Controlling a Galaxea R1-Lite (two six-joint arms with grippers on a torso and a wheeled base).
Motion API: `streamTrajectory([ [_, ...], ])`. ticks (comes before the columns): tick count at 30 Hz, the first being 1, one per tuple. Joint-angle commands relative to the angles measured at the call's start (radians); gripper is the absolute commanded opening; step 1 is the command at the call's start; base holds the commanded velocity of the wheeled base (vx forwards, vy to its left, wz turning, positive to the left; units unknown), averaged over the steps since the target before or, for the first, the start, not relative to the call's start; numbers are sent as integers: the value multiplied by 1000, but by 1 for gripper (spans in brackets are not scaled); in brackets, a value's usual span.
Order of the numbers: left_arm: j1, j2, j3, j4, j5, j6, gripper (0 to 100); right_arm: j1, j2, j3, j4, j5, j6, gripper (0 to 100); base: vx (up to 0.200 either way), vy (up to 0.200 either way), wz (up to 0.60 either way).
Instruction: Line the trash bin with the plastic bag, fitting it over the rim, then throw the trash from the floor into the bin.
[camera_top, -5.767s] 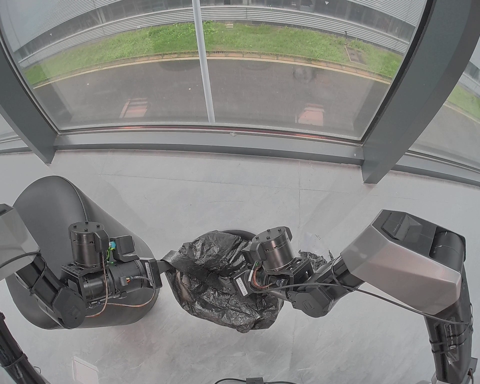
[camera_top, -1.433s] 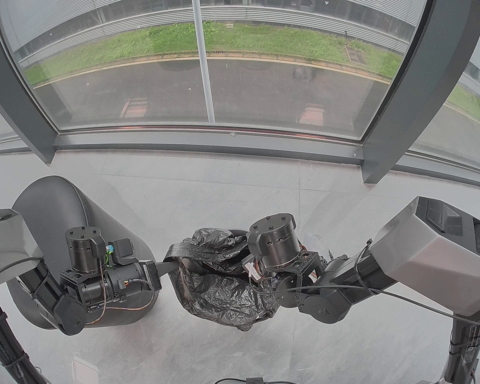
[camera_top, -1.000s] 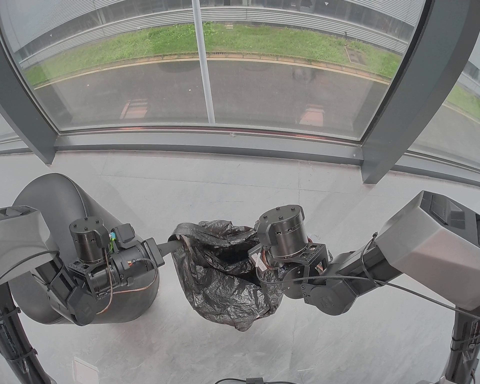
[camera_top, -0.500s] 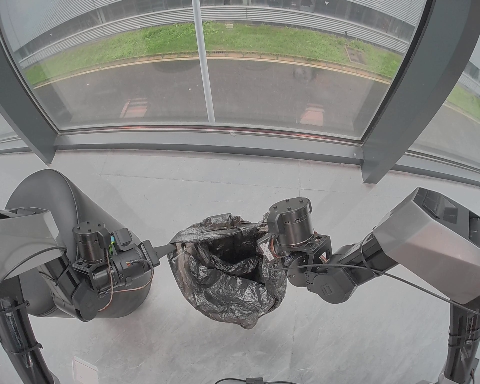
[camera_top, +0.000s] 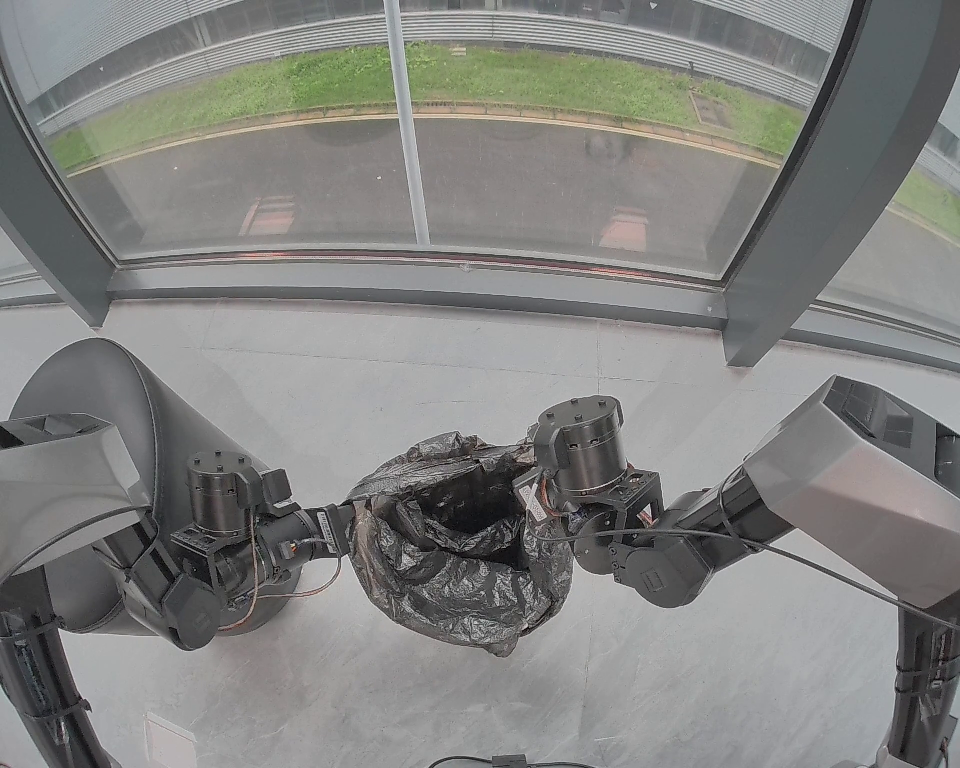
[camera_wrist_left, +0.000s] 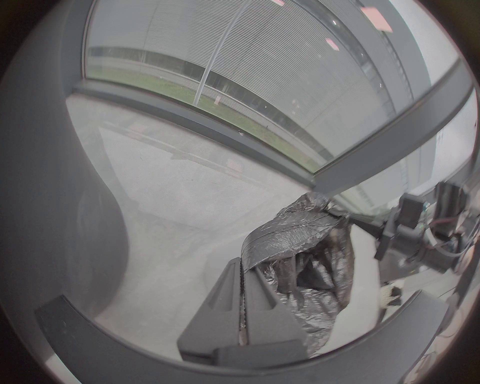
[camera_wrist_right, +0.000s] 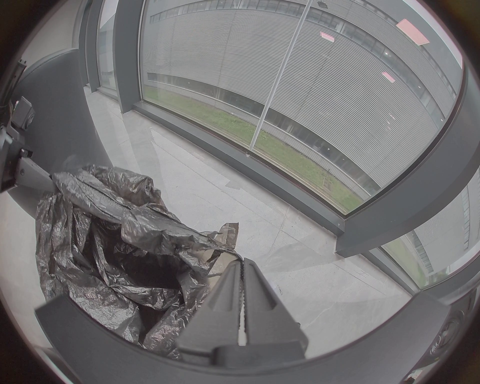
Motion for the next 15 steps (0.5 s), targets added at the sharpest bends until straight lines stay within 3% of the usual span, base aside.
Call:
streamTrajectory([
  [1, -32, -25, -66, 66, 66, 65, 0, -6, 3, 0, -10, 0, -2, 0, 0, 0, 0],
  [6, -35, -34, -82, 69, 69, 75, 0, -25, 3, 0, -10, 0, -2, 0, 0, 0, 0],
  [15, -46, -25, -174, 152, 66, 79, 0, -51, 55, -5, -81, 69, 0, 0, 0, 0, 0],
])
